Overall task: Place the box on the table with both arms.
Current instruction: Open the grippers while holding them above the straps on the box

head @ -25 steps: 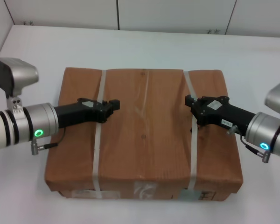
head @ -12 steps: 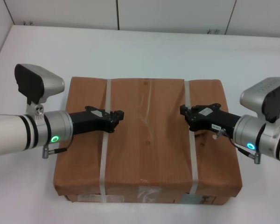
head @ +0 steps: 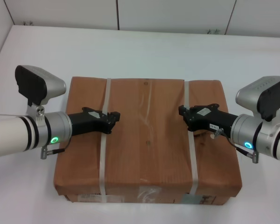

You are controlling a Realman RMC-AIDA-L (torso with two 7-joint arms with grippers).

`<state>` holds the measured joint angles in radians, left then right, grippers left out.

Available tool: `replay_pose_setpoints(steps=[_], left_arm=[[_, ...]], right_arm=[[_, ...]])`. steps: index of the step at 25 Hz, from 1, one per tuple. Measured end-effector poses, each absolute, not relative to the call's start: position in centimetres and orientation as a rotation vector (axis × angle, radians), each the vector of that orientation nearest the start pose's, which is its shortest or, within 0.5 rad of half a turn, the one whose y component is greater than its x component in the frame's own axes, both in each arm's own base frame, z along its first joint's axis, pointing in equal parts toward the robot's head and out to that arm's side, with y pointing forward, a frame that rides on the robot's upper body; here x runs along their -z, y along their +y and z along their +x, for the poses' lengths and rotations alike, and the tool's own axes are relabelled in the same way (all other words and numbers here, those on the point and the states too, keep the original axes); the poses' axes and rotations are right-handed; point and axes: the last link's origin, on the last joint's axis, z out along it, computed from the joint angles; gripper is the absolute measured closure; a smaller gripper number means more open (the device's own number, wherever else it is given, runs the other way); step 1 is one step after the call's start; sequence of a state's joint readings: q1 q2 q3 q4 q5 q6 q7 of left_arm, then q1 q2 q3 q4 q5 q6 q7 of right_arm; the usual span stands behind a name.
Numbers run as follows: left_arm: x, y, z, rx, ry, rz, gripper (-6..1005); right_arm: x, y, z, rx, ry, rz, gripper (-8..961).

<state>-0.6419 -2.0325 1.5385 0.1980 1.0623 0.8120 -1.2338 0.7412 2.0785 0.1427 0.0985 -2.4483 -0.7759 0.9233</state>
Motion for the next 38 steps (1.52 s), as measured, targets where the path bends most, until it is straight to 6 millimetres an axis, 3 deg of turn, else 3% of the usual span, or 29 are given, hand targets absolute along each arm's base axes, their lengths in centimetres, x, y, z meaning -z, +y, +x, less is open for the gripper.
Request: replay_pose_setpoints(steps=[17,20,33,36,38], left_arm=[[8.05,36.62,-29.78,0.39,-0.979,-2.367,857],[8.07,36.61,-29.76,0.39,-0.978,-2.369,769],[8.09,36.52,-29.68,0.397,-0.975,-2.376,252],[8.06,36.47,-29.77,0.398,-0.976,-2.373,252],[8.04,36.46,-29.79,0.399,-0.974,-2.372,252]], right_arm=[[11.67,35.46,27.62,-0.506,1.103,-2.329,906],[11.66,35.45,27.65,-0.508,1.115,-2.324,681],[11.57,35.45,27.71,-0.514,1.123,-2.319,179],[11.54,35.37,27.77,-0.518,1.125,-2.318,99],[11.48,35.34,27.89,-0.517,1.125,-2.315,100]])
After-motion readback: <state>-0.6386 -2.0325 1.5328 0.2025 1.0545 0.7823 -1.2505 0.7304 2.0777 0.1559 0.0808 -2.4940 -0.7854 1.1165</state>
